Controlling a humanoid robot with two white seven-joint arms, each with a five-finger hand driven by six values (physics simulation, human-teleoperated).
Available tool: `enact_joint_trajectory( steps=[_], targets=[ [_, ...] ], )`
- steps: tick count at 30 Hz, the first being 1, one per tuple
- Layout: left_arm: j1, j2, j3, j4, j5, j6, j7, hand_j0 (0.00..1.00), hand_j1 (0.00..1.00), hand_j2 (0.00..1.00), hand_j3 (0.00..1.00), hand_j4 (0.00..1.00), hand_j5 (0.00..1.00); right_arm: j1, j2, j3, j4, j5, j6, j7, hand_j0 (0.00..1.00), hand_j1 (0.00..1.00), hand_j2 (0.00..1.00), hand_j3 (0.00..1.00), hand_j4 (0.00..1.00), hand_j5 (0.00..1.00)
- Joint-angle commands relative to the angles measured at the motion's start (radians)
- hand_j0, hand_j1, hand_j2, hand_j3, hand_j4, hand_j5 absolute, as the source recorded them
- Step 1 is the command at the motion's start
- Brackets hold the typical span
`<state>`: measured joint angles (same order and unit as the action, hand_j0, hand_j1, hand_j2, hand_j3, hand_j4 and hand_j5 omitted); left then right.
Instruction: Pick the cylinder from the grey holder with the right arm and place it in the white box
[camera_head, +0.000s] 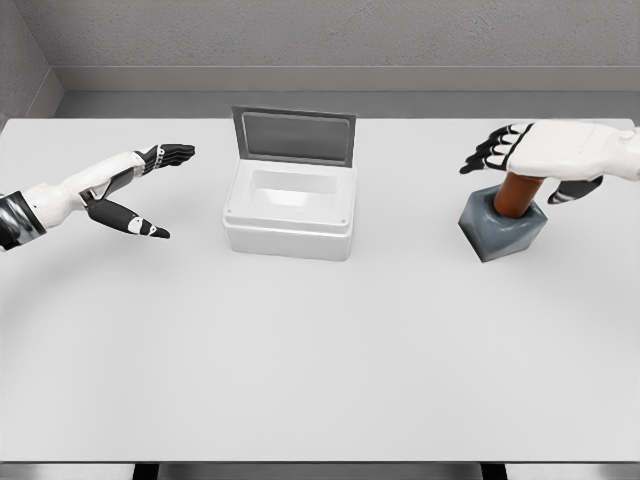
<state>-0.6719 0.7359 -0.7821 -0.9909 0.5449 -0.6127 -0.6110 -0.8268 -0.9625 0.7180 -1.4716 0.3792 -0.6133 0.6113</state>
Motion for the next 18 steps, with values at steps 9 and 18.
enact_joint_trajectory(
  steps=[9,18],
  targets=[
    [0.0,0.0,0.001,0.015,0.007,0.002,0.0,1.0,1.0,1.0,1.0,1.0,1.0,-0.002,0.033,0.012,0.056,0.026,0.002,0.0,1.0,1.0,1.0,1.0,1.0,1.0],
    [0.0,0.0,0.001,0.015,0.007,0.002,0.0,1.0,1.0,1.0,1.0,1.0,1.0,-0.002,0.045,0.023,0.073,0.033,0.002,0.0,1.0,1.0,1.0,1.0,1.0,1.0]
  ],
)
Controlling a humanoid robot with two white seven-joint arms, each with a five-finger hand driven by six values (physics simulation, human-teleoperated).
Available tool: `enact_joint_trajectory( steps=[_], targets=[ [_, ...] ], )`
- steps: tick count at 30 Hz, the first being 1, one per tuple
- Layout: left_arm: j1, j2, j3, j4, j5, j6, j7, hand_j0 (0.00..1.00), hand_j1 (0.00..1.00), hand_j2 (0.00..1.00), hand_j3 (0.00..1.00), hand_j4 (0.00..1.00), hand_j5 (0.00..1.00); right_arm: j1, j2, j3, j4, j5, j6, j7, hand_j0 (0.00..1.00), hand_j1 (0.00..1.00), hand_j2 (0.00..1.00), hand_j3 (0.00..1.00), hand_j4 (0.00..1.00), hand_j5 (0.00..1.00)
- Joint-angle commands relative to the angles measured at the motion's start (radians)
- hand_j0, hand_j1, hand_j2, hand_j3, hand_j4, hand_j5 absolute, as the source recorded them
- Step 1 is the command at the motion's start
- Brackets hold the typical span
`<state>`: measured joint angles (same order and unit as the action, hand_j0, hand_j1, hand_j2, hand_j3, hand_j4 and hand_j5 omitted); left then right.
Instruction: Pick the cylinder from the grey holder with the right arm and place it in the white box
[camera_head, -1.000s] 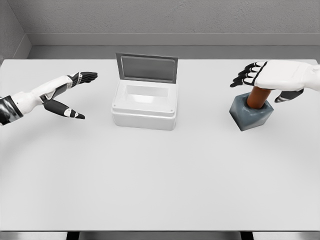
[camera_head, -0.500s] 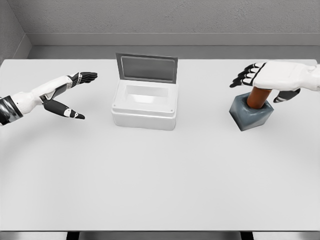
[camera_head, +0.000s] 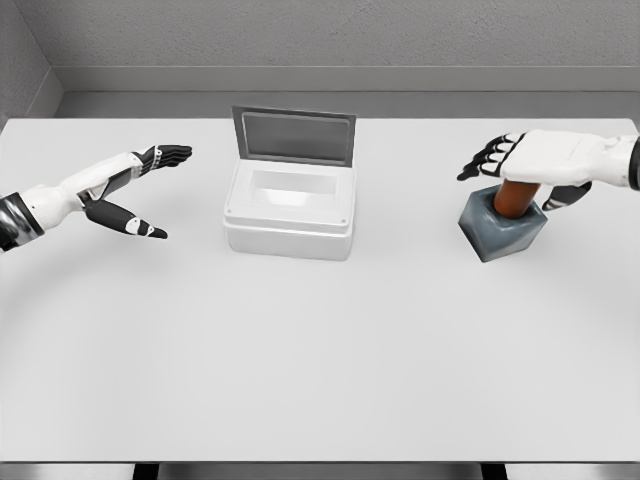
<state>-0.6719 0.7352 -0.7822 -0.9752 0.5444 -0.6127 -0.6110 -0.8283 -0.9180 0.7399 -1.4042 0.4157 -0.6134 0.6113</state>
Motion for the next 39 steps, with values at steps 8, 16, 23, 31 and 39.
enact_joint_trajectory(
  steps=[8,16,23,31,39],
  targets=[
    [0.0,0.001,0.001,0.0,0.008,0.002,0.0,1.0,1.0,1.0,1.0,1.0,1.0,-0.006,0.002,0.004,0.005,-0.005,0.003,0.0,0.66,0.66,0.66,0.66,0.66,0.66],
    [0.0,0.001,0.001,0.0,0.008,0.002,0.0,1.0,1.0,1.0,1.0,1.0,1.0,-0.006,0.001,0.004,0.005,-0.009,0.003,0.0,0.54,0.54,0.54,0.54,0.54,0.54],
    [0.002,0.001,0.001,0.0,0.008,0.002,0.0,1.0,1.0,1.0,1.0,1.0,1.0,-0.012,-0.005,0.004,0.005,-0.008,0.003,0.0,0.47,0.47,0.47,0.47,0.47,0.47],
    [0.0,0.001,0.001,0.0,0.008,0.002,0.0,1.0,1.0,1.0,1.0,1.0,1.0,-0.015,-0.047,-0.05,0.005,-0.017,0.003,0.0,0.47,0.47,0.47,0.47,0.47,0.47],
    [0.0,0.001,0.001,0.0,0.008,0.002,0.0,1.0,1.0,1.0,1.0,1.0,1.0,-0.051,0.018,-0.079,0.005,-0.014,0.003,0.0,0.45,0.45,0.45,0.45,0.45,0.45]
  ],
)
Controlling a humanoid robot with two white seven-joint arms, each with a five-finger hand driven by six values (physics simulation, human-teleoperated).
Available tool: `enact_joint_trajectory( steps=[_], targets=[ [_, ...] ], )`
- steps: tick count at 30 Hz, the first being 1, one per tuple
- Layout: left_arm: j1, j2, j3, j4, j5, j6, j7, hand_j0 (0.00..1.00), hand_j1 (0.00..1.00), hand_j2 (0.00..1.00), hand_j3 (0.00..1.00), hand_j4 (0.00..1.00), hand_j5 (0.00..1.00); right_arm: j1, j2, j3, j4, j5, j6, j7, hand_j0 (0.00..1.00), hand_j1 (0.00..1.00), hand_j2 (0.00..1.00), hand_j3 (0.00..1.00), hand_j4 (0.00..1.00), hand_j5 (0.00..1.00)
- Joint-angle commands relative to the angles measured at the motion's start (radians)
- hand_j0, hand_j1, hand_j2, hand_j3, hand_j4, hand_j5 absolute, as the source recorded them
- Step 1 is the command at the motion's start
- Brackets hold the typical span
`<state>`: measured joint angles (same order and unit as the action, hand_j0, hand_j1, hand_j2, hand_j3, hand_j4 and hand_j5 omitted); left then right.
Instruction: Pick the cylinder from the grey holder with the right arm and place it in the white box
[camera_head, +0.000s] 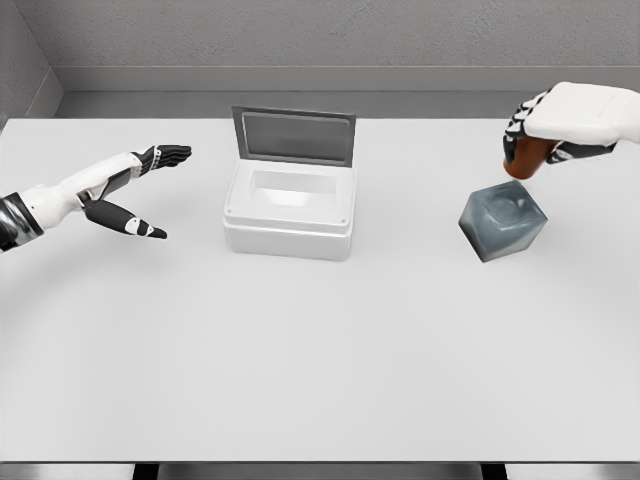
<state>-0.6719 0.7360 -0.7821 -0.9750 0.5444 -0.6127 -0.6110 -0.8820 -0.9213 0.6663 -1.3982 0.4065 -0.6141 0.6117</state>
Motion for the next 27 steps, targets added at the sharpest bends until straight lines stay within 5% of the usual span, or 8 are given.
enact_joint_trajectory(
  steps=[1,27],
  targets=[
    [0.0,0.0,0.001,-0.001,0.008,0.002,0.0,1.0,1.0,1.0,1.0,1.0,1.0,-0.003,0.032,-0.005,-0.001,-0.005,0.003,-0.001,0.45,0.45,0.45,0.45,0.45,0.45],
    [0.002,0.0,0.003,-0.001,0.008,0.002,0.0,1.0,1.0,1.0,1.0,1.0,1.0,-0.112,0.272,0.055,0.002,0.005,0.003,-0.001,0.32,0.32,0.32,0.32,0.32,0.32]
  ],
)
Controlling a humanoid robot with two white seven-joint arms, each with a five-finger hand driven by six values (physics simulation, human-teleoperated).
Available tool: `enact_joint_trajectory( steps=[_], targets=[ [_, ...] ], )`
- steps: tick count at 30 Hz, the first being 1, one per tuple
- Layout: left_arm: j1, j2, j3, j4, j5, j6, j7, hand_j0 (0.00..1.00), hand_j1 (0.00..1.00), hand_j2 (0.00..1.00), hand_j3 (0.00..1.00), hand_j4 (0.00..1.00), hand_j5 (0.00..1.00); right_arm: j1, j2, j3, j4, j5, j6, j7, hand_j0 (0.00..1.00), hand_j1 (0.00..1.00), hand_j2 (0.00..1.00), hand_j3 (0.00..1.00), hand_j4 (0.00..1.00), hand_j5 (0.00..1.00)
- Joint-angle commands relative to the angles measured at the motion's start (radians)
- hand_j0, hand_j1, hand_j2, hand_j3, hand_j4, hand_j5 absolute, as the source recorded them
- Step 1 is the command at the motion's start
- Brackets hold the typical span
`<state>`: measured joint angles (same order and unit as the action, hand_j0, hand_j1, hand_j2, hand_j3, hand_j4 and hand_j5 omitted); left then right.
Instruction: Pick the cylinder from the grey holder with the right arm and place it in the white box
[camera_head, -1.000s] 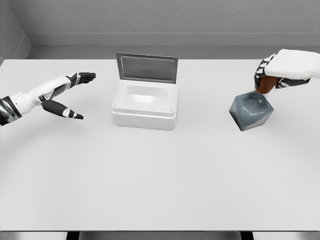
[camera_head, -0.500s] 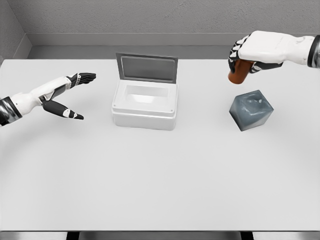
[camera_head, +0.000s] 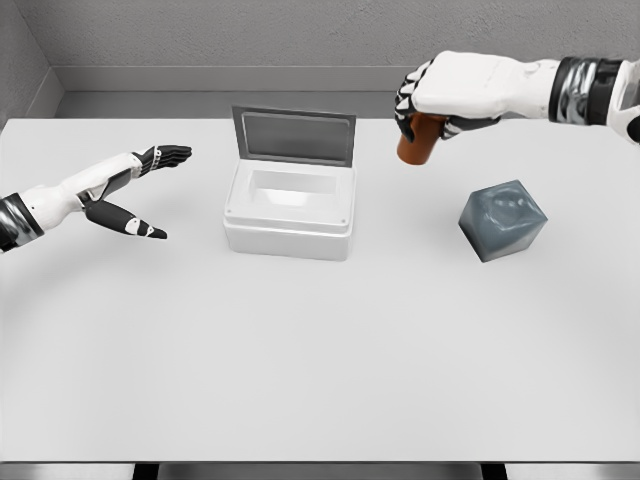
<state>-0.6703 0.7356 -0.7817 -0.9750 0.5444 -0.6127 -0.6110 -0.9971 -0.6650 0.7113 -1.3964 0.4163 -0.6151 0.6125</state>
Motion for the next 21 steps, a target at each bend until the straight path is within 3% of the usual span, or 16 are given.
enact_joint_trajectory(
  steps=[1,13,21],
  targets=[
    [0.0,0.001,0.001,-0.001,0.008,0.002,0.0,1.0,1.0,1.0,1.0,1.0,1.0,0.0,0.018,0.019,0.0,-0.005,0.004,-0.002,0.32,0.32,0.32,0.32,0.32,0.32],
    [0.0,0.001,0.001,-0.001,0.008,0.002,0.0,1.0,1.0,1.0,1.0,1.0,1.0,-0.043,0.088,0.063,0.013,-0.005,0.004,-0.002,0.31,0.31,0.31,0.31,0.31,0.31],
    [-0.003,0.001,0.004,0.027,0.014,0.002,0.0,1.0,1.0,1.0,1.0,1.0,1.0,-0.071,0.153,0.097,0.071,-0.004,0.004,-0.002,0.31,0.31,0.31,0.31,0.31,0.31]
  ],
)
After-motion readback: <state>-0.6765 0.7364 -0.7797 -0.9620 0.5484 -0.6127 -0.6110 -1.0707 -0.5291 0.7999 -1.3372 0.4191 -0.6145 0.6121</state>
